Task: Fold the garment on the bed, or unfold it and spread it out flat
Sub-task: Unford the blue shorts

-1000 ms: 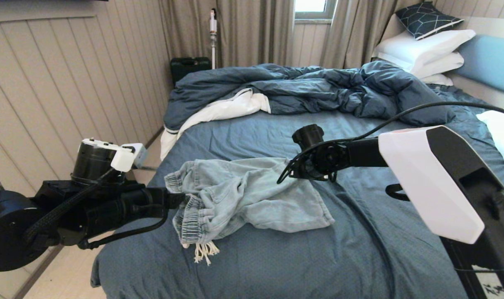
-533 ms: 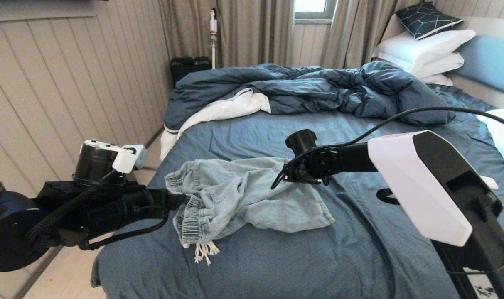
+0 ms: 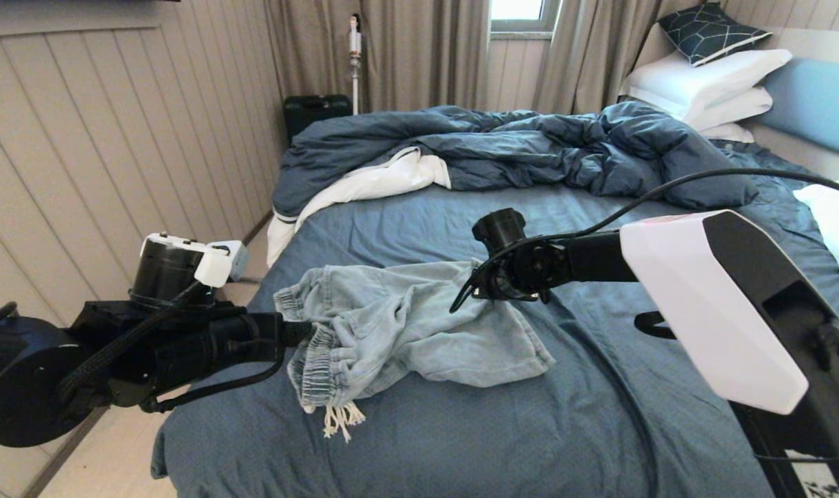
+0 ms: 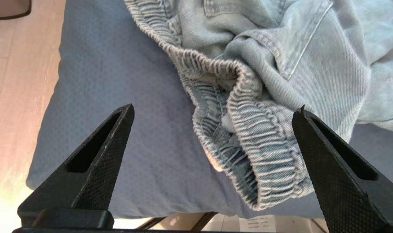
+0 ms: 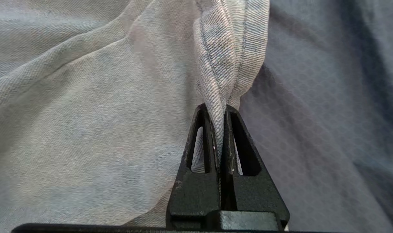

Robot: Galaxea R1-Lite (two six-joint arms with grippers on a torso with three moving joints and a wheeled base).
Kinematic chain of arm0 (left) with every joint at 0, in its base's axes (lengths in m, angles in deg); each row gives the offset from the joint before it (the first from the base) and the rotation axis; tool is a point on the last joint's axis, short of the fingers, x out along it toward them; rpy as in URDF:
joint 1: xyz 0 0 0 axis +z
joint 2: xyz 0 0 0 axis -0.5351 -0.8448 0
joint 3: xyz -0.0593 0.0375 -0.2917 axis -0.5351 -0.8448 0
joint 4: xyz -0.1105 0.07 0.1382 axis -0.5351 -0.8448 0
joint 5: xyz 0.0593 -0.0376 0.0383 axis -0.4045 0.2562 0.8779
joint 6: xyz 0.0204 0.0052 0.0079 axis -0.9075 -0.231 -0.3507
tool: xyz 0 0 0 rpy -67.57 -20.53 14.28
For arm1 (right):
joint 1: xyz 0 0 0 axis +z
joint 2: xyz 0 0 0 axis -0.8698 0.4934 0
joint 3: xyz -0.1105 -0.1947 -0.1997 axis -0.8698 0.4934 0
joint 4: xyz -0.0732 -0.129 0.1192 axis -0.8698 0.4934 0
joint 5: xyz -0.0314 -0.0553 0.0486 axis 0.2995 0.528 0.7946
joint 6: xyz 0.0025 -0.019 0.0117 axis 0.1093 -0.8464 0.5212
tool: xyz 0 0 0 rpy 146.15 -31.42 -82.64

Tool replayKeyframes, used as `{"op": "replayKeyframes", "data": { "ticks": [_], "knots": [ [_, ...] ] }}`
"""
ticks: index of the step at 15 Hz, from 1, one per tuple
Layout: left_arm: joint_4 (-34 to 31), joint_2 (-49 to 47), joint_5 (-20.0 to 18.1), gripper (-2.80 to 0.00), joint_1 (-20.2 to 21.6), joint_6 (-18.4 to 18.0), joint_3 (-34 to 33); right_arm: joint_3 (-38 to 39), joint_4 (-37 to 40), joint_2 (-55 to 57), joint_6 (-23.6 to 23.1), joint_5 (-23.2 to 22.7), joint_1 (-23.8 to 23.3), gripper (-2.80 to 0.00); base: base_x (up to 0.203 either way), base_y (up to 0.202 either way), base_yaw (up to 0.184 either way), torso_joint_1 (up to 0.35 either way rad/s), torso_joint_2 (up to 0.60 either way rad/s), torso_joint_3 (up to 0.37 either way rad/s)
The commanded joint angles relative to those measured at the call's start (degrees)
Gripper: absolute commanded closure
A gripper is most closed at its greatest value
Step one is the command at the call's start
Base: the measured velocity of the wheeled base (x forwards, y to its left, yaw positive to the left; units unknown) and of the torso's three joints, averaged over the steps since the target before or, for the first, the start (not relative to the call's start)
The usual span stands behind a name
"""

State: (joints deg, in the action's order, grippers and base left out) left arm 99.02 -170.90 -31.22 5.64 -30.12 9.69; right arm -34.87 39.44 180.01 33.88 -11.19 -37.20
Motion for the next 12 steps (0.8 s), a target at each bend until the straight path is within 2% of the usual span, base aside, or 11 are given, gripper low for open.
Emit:
{"op": "replayKeyframes", "data": {
  "ticks": [1, 2, 7, 12],
  "knots": [
    [0.09, -0.14, 0.1, -2.8, -0.01, 0.11, -0.43, -0.01, 0.53, -0.05, 0.2, 0.27, 0.0, 0.0, 0.0, 0.0, 0.0, 0.0, 0.0, 0.0],
    [0.09, -0.05, 0.1, -2.8, -0.01, 0.15, -0.52, 0.24, 0.53, -0.03, 0.28, 0.47, -0.2, -2.8, 0.0, 0.0, 0.0, 0.0, 0.0, 0.0],
    [0.09, -0.05, 0.01, -2.8, -0.01, 0.15, -0.99, 4.44, -0.02, -3.5, 0.19, 2.14, 0.1, -2.8, 0.0, 0.0, 0.0, 0.0, 0.0, 0.0],
    [0.09, 0.21, 0.01, -2.8, -0.06, 0.41, -1.74, 2.56, -0.09, -2.44, -0.15, 2.32, 0.48, -2.8, 0.0, 0.0, 0.0, 0.0, 0.0, 0.0]
  ]
}}
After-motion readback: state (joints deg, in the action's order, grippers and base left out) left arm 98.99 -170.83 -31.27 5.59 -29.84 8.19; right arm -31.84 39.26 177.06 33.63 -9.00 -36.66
